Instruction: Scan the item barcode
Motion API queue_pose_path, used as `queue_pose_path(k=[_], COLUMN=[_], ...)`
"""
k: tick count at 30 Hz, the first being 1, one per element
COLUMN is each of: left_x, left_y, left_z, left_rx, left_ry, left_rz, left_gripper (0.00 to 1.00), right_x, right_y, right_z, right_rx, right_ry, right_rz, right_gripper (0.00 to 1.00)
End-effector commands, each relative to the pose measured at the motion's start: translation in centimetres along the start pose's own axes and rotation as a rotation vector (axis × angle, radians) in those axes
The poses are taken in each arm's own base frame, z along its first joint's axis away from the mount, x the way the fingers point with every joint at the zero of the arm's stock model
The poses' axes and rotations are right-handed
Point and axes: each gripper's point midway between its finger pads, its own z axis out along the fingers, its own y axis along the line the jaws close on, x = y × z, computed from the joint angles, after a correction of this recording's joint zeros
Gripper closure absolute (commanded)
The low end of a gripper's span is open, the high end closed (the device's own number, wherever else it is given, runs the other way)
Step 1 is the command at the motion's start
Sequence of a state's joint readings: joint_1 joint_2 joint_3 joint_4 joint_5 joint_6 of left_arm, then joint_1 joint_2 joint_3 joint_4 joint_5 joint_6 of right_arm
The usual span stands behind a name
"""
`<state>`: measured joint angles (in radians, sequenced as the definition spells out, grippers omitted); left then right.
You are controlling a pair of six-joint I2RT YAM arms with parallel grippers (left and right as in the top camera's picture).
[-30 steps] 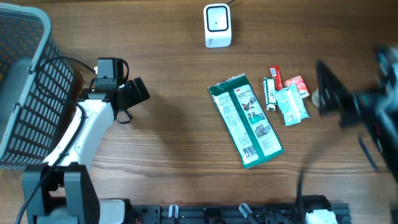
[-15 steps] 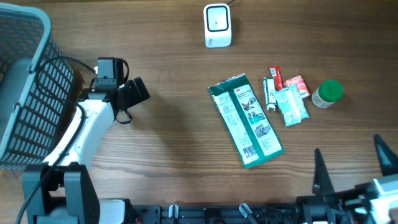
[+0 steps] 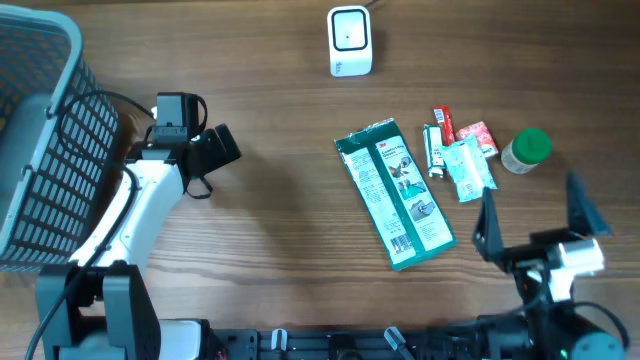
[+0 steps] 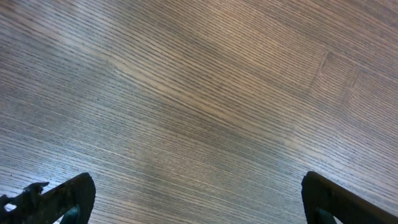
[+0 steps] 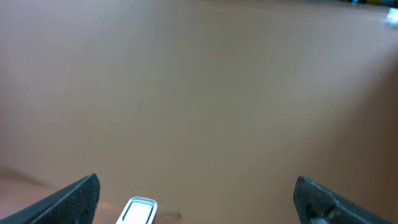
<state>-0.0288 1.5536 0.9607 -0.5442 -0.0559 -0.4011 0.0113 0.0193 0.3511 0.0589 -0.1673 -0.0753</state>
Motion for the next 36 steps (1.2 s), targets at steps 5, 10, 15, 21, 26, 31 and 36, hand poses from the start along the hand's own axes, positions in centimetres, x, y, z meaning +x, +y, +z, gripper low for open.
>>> queue_pose_path(k=[5, 10, 15, 21, 26, 31, 36], left_x=[-0.8, -0.8, -0.8, -0.8, -0.8, -0.8, -0.8], left_y=[0.0, 0.0, 0.0, 0.0, 0.0, 0.0, 0.0], left_z=[-0.5, -0.5, -0.5, -0.5, -0.5, -0.5, -0.5], left_rx=[-0.002, -0.002, -0.002, -0.002, -0.002, -0.002, -0.002], left_ry=[-0.027, -0.027, -0.027, -0.027, -0.027, -0.027, -0.027], left_rz=[0.001, 0.001, 0.001, 0.001, 0.001, 0.001, 0.001], left_gripper=[0.0, 0.0, 0.0, 0.0, 0.0, 0.0, 0.0], right_x=[9.6, 13.9, 17.8, 18.1, 18.1, 18.1, 18.1], right_y=[-1.4, -1.2, -0.8, -0.6, -0.6, -0.6, -0.6], right_z=[-0.1, -0.7, -1.9, -2.0, -2.0, -2.0, -2.0], right_rx=[0.128, 0.151, 0.167, 0.158, 0.158, 0.158, 0.158], right_ry=[0.083, 0.196, 0.362, 0.377, 0.377, 0.377, 0.377], right_rz=[0.307, 0.351, 0.342, 0.349, 0.349, 0.349, 0.349], right_gripper=[0.0, 0.0, 0.0, 0.0, 0.0, 0.0, 0.0])
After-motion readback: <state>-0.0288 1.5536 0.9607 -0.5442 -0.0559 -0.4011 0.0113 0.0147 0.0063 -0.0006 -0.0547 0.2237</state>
